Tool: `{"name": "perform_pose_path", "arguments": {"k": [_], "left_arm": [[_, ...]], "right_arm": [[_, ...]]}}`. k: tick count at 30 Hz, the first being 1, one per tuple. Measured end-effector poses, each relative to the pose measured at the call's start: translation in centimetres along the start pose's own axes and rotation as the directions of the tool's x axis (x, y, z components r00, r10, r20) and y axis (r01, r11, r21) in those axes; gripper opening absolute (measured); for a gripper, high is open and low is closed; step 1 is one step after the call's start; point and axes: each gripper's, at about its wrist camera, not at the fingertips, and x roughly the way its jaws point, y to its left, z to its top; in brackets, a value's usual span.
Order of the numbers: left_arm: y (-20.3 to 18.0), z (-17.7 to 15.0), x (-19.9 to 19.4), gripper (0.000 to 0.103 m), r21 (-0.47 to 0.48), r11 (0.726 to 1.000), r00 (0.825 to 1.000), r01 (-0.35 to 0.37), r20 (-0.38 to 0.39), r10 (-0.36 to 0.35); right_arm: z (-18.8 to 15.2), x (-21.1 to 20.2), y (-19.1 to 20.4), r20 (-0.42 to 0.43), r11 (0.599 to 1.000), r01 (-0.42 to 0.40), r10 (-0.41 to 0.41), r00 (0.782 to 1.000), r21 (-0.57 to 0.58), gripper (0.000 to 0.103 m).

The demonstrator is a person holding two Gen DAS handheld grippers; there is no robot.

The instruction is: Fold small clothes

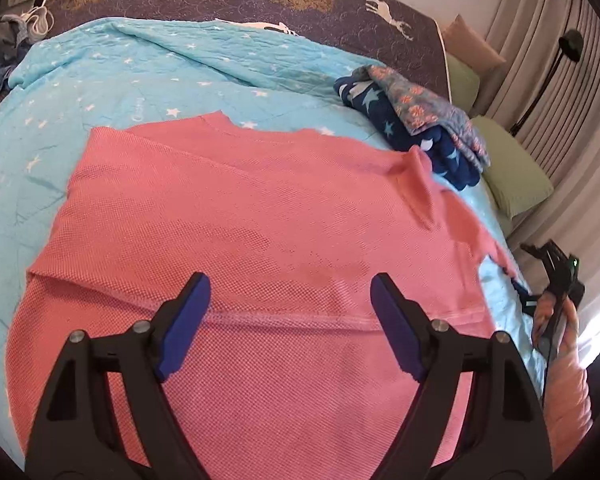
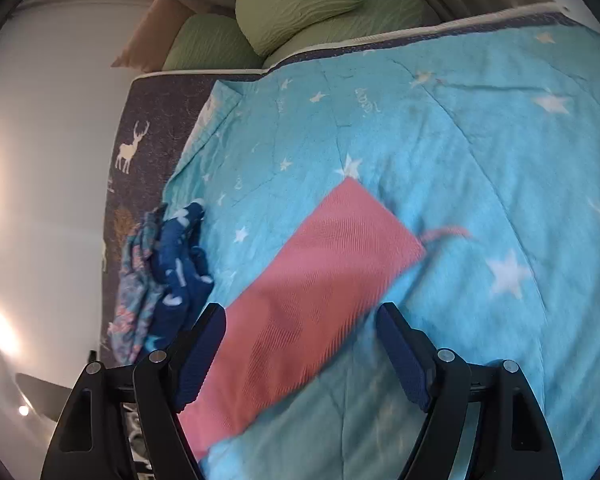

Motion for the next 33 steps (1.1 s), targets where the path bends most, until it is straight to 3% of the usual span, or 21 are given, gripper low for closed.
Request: {"name": "perform_pose_path", "arguments": {"k": [2,3,4,5,7,10,14,17,20,22,24,26,29,31,32,33], "left_arm": [[0.1,0.2,0.3,0.082,0.012,1.000,0.999,0.013,-0.033,-0.013],[0.1,0.3,0.3,0.082,0.018,1.000,0.999,0.012,-0.033,-0.011],[0.1,0.3,0.2,0.082,0.024,1.000,1.000,0.006,-0.030,-0.005],[0.1,0.4,0.1,0.082,0.036,0.999,1.000,-0.002,-0.025,0.003],[0.2,0.6,0.0,0.082,0.048,0.999,1.000,0.005,-0.021,-0.004],[0.4,1.0,-0.1,0.082,0.038,0.999,1.000,0.020,-0.007,-0.020],[0.4,1.2,-0.3,0.082,0.033,0.999,1.000,0.031,0.004,-0.031],[0.6,1.0,-0.7,0.082,0.037,0.999,0.999,0.031,0.015,-0.032],[1.5,0.8,-1.3,0.082,0.010,1.000,0.999,0.028,0.025,-0.028],[2.5,0.5,-1.8,0.082,-0.017,1.000,0.999,0.027,0.031,-0.026],[3.9,0.2,-2.3,0.082,-0.050,0.998,0.999,0.036,0.033,-0.034],[5.4,-0.3,-2.9,0.082,-0.082,0.995,0.998,0.056,0.030,-0.053],[6.7,-1.0,-3.3,0.082,-0.101,0.991,0.996,0.090,0.007,-0.090],[7.0,-1.2,-3.5,0.082,-0.097,0.990,0.994,0.105,-0.004,-0.105],[7.0,-1.3,-3.6,0.082,-0.088,0.989,0.993,0.118,-0.005,-0.119],[6.9,-1.4,-3.7,0.082,-0.082,0.988,0.992,0.128,-0.005,-0.129]], "right_arm": [[0.7,1.6,0.0,0.023,1.000,0.027,-0.027,0.999,-0.002,0.068],[0.9,1.9,0.0,0.038,0.999,0.042,-0.042,0.998,-0.005,0.049],[1.1,2.3,0.0,0.040,0.999,0.051,-0.051,0.998,-0.012,0.016],[1.3,2.7,0.0,0.022,0.999,0.045,-0.045,0.999,-0.016,0.005],[1.3,2.2,0.0,0.018,1.000,0.007,-0.007,1.000,0.002,0.005],[1.6,0.2,2.0,0.076,0.998,-0.047,0.050,0.996,-0.044,0.005],[0.3,-4.4,9.5,0.123,0.955,-0.161,0.196,0.973,-0.250,0.005],[-3.3,-7.8,17.1,0.085,0.853,-0.278,0.349,0.933,-0.441,0.005],[-9.9,-10.0,23.9,-0.034,0.690,-0.373,0.451,0.892,-0.620,0.006],[-15.1,-9.9,26.9,-0.173,0.576,-0.445,0.465,0.868,-0.685,0.006],[-20.6,-8.5,28.5,-0.320,0.496,-0.514,0.425,0.847,-0.700,0.006],[-25.8,-5.9,28.5,-0.448,0.462,-0.560,0.337,0.828,-0.688,0.007],[-31.3,-1.7,26.8,-0.532,0.463,-0.538,0.157,0.832,-0.705,0.013],[-34.0,1.0,24.9,-0.582,0.498,-0.508,0.009,0.813,-0.702,0.022],[-35.0,1.9,23.8,-0.610,0.512,-0.501,-0.057,0.791,-0.698,0.023],[-35.4,2.2,23.2,-0.620,0.517,-0.498,-0.083,0.780,-0.696,0.026]]}}
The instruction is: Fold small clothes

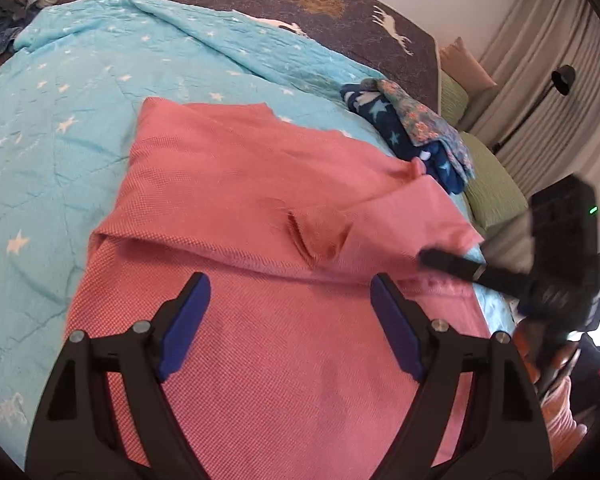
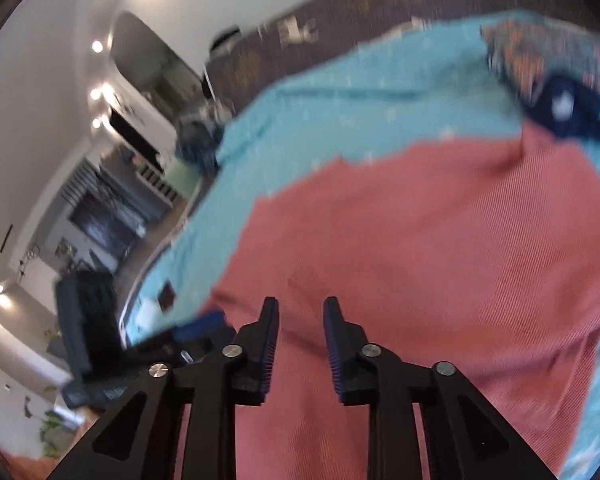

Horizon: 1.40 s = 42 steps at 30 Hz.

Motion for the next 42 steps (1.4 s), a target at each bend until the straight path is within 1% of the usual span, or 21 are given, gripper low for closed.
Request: {"name": "perform_pose_path", "arguments": {"k": [2,3,4,8,10,12,14,20,23,25,27,29,30,32,33,35,37,39,40,41,42], "left_arm": [[-0.5,0.1,0.2,0.082,0.010,0.999,0.999,0.037,-0.013,-0.037],[-0.6,0.2,0.4,0.082,0.012,0.998,0.998,0.054,-0.020,-0.054],[-1.0,0.3,0.7,0.082,0.014,0.997,0.997,0.076,-0.031,-0.075],[-2.1,0.8,2.1,0.082,0.018,0.992,0.990,0.128,-0.069,-0.126],[-2.6,1.0,2.8,0.082,-0.013,0.985,0.981,0.174,-0.088,-0.174],[-2.8,0.9,3.1,0.082,-0.032,0.979,0.973,0.202,-0.103,-0.205],[-3.0,0.8,3.1,0.082,-0.029,0.979,0.973,0.203,-0.105,-0.205],[-2.5,1.0,1.0,0.082,-0.015,0.980,0.979,0.198,-0.043,-0.198],[-1.7,1.9,0.3,0.082,-0.018,0.987,0.987,0.161,-0.022,-0.161],[-0.9,2.1,0.0,0.082,-0.038,0.990,0.991,0.135,-0.013,-0.135],[0.0,2.2,-0.3,0.082,-0.051,0.994,0.995,0.094,-0.007,-0.094],[1.3,2.0,-0.9,0.082,-0.064,0.997,0.999,0.049,0.007,-0.048],[1.8,1.9,-1.0,0.082,-0.073,0.996,0.999,0.043,0.010,-0.042],[2.7,1.7,-0.6,0.082,-0.111,0.992,0.999,0.053,-0.004,-0.054],[2.8,1.6,-0.3,0.082,-0.125,0.990,0.997,0.073,-0.017,-0.075],[2.2,1.4,0.2,0.082,-0.130,0.983,0.990,0.128,-0.041,-0.134],[0.6,1.0,1.4,0.082,-0.111,0.974,0.974,0.195,-0.093,-0.206],[-0.9,0.4,2.9,0.082,-0.087,0.975,0.963,0.206,-0.157,-0.217],[-1.8,0.1,4.0,0.081,-0.064,0.981,0.963,0.185,-0.187,-0.194],[-2.2,0.1,4.4,0.076,-0.047,0.985,0.967,0.169,-0.184,-0.174],[-2.9,0.0,4.7,0.050,-0.015,0.990,0.976,0.140,-0.164,-0.141]], "right_arm": [[-1.1,0.2,-0.4,-0.046,1.000,0.015,-0.014,0.999,0.005,0.035],[-1.4,0.0,-0.4,-0.048,1.000,0.020,-0.019,0.999,0.005,0.045],[-1.7,-0.6,-0.6,-0.038,1.000,0.025,-0.024,0.999,0.007,0.050],[-1.6,-3.9,-2.3,0.045,0.996,0.065,-0.067,0.997,0.054,0.055],[-1.8,-5.3,-3.1,0.092,0.992,0.101,-0.108,0.990,0.080,0.057],[-1.9,-6.0,-3.7,0.118,0.987,0.131,-0.141,0.983,0.089,0.057],[-1.9,-6.0,-3.6,0.115,0.988,0.136,-0.143,0.983,0.067,0.058],[1.9,-2.4,-3.6,0.055,0.998,0.041,-0.044,0.998,0.056,0.058],[3.5,0.2,-4.5,-0.005,0.986,-0.085,0.086,0.996,0.142,0.058],[3.7,2.5,-5.0,-0.034,0.958,-0.169,0.181,0.983,0.233,0.058],[2.9,4.2,-4.5,-0.085,0.940,-0.218,0.248,0.965,0.262,0.058],[1.6,5.2,-3.1,-0.161,0.939,-0.260,0.299,0.941,0.225,0.058],[0.4,5.5,-2.0,-0.226,0.945,-0.269,0.307,0.924,0.186,0.058],[-1.2,5.5,-0.5,-0.291,0.955,-0.266,0.294,0.910,0.135,0.058],[-2.1,4.9,0.1,-0.300,0.964,-0.247,0.266,0.916,0.099,0.058],[-2.9,3.3,0.7,-0.273,0.978,-0.207,0.209,0.939,0.036,0.058],[-2.9,1.0,0.5,-0.202,0.990,-0.141,0.138,0.970,0.001,0.058],[-2.7,-1.0,-0.5,-0.127,0.998,-0.069,0.070,0.989,0.016,0.059],[-2.5,-1.9,-1.3,-0.092,0.999,-0.032,0.036,0.995,0.038,0.061],[-2.5,-2.7,-2.1,-0.062,0.998,-0.001,0.005,0.998,0.063,0.061],[-2.1,-3.9,-3.3,-0.026,0.994,0.037,-0.034,0.999,0.102,0.061]]}}
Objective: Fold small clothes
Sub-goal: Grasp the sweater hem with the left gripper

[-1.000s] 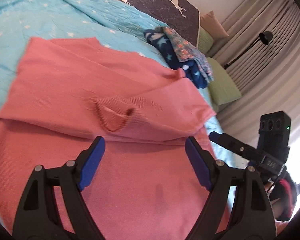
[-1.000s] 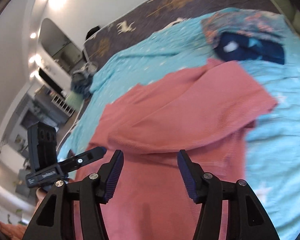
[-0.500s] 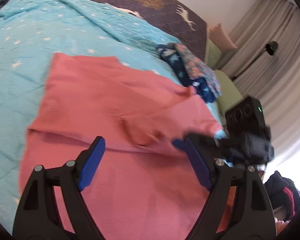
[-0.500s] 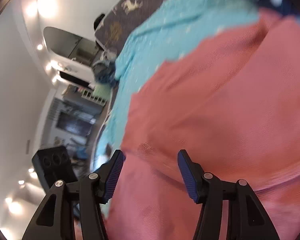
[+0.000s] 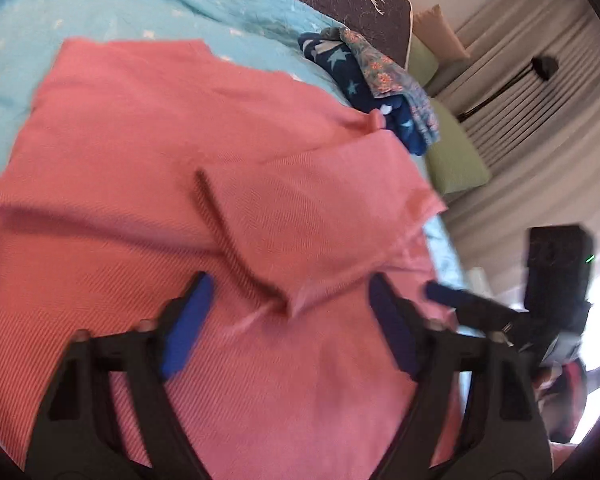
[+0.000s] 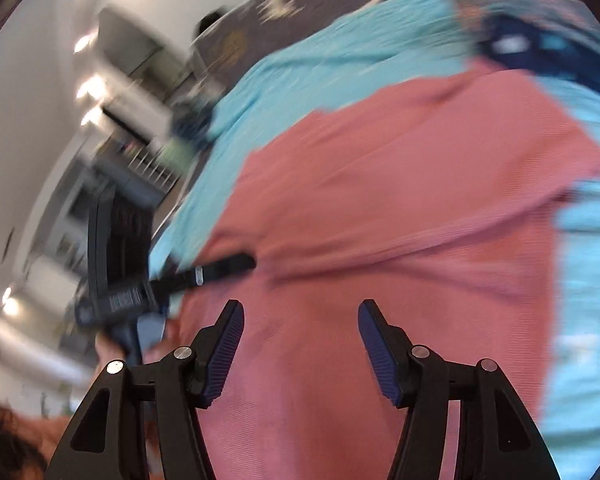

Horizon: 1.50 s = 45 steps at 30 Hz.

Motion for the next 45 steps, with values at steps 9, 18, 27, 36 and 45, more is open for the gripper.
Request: {"name": "perform_pose_path", "arguments": {"k": [9,18,27,36,45], "left_arm": [[-5.1,5.5,-7.9,0.007,0.165,0.986,0.967,0.022,0.246,-0.062],[-3.8,8.0,-11.6,0.007,0.158,0.986,0.931,-0.056,0.366,-0.006],[6.1,4.8,-9.9,0.005,-0.032,0.996,0.965,-0.083,0.246,0.089],[5.6,5.5,-3.5,0.057,-0.055,0.998,0.996,0.011,0.089,-0.006],[1.8,6.7,0.5,0.010,-0.022,1.000,0.999,-0.012,0.031,0.012]], "right_arm": [[0.8,-4.5,-6.7,0.149,0.810,0.575,-0.586,0.797,0.111,0.065],[4.9,0.5,-7.3,0.131,0.727,0.680,-0.686,0.716,0.097,0.066],[1.7,-3.8,-9.4,0.143,0.665,0.719,-0.746,0.650,0.202,0.074],[0.4,-5.7,-8.1,0.180,0.760,0.621,-0.649,0.739,0.191,0.076],[1.4,-3.0,-7.0,0.164,0.779,0.614,-0.627,0.761,0.130,0.076]]}}
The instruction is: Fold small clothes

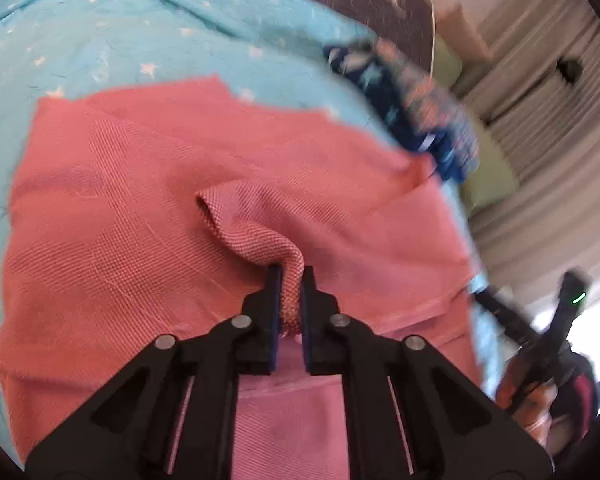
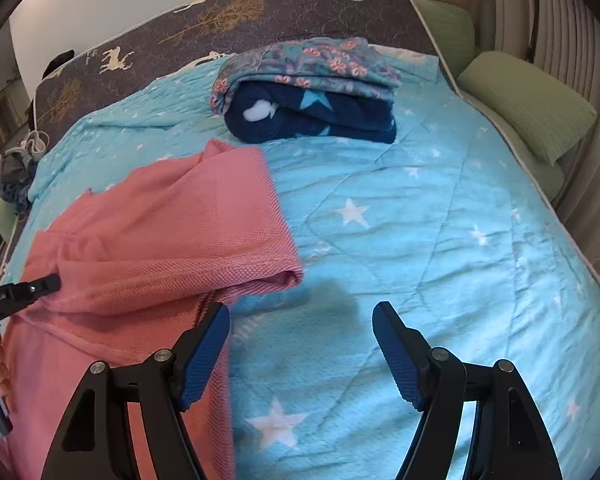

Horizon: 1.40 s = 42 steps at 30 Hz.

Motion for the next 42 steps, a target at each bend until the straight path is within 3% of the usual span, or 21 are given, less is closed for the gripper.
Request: {"name": "perform_pose_path", "arguments": {"k": [1,2,3,6,8,12,15,24,28,30,32,35,42], "left_arm": [[-0.4,0.2,-1.6,0.010,0.003,1.000,0.998,0.031,0.045,-0.031],[-1.4,0.5,-5.2,0.010,0.037,0.996,0.988,0.076,0.135,-0.080],[-2.0,0.6,-7.9,0.010,0.078,0.994,0.977,0.076,0.195,-0.090],[-2.0,0.0,-13.3,0.010,0.159,0.986,0.952,-0.053,0.305,0.002],[-0.6,-0.3,-13.8,0.010,0.159,0.983,0.955,-0.092,0.292,0.042],[3.2,-1.4,-10.8,0.010,0.081,0.990,0.979,-0.114,0.182,0.098],[4.4,-2.0,-8.9,0.010,0.044,0.992,0.984,-0.122,0.139,0.114],[3.9,-1.9,-8.6,0.011,0.045,0.995,0.986,-0.089,0.148,0.081],[3.5,-1.7,-8.8,0.011,0.038,0.996,0.983,-0.083,0.168,0.075],[3.4,-1.5,-8.7,0.011,0.024,0.997,0.982,-0.071,0.175,0.066],[3.1,-1.5,-8.4,0.011,0.031,0.998,0.984,-0.051,0.174,0.045],[2.8,-1.8,-6.9,0.011,0.056,0.995,0.987,-0.078,0.148,0.069],[4.2,-3.6,-7.1,0.012,0.046,0.994,0.988,-0.098,0.128,0.092]], "right_arm": [[0.0,0.0,-0.1,0.001,1.000,-0.003,0.003,1.000,0.004,0.076],[0.0,-0.1,-0.2,0.006,1.000,-0.005,0.005,1.000,0.007,0.076],[0.0,-0.4,-0.4,0.014,1.000,-0.009,0.009,1.000,0.009,0.076],[0.1,-0.6,-0.3,0.020,1.000,-0.012,0.012,1.000,-0.016,0.076],[0.1,-0.2,0.3,0.013,0.999,-0.006,0.007,1.000,-0.043,0.076],[-0.2,1.2,1.8,-0.016,0.998,-0.030,0.029,0.999,-0.057,0.076],[-0.2,1.4,2.8,-0.008,0.997,0.011,-0.012,1.000,-0.073,0.076],[-0.1,1.1,4.3,0.015,0.986,0.037,-0.035,0.999,-0.160,0.076],[0.9,2.2,5.4,0.063,0.976,0.094,-0.083,0.995,-0.195,0.076],[1.4,2.2,4.4,0.073,0.980,0.159,-0.151,0.986,-0.118,0.076],[1.4,1.8,1.9,0.038,0.987,0.154,-0.155,0.987,0.037,0.076],[0.4,2.5,-1.8,-0.045,0.972,0.039,-0.030,0.999,0.233,0.077],[-0.4,0.7,-0.1,-0.017,0.996,0.089,-0.089,0.996,-0.004,0.079]]}}
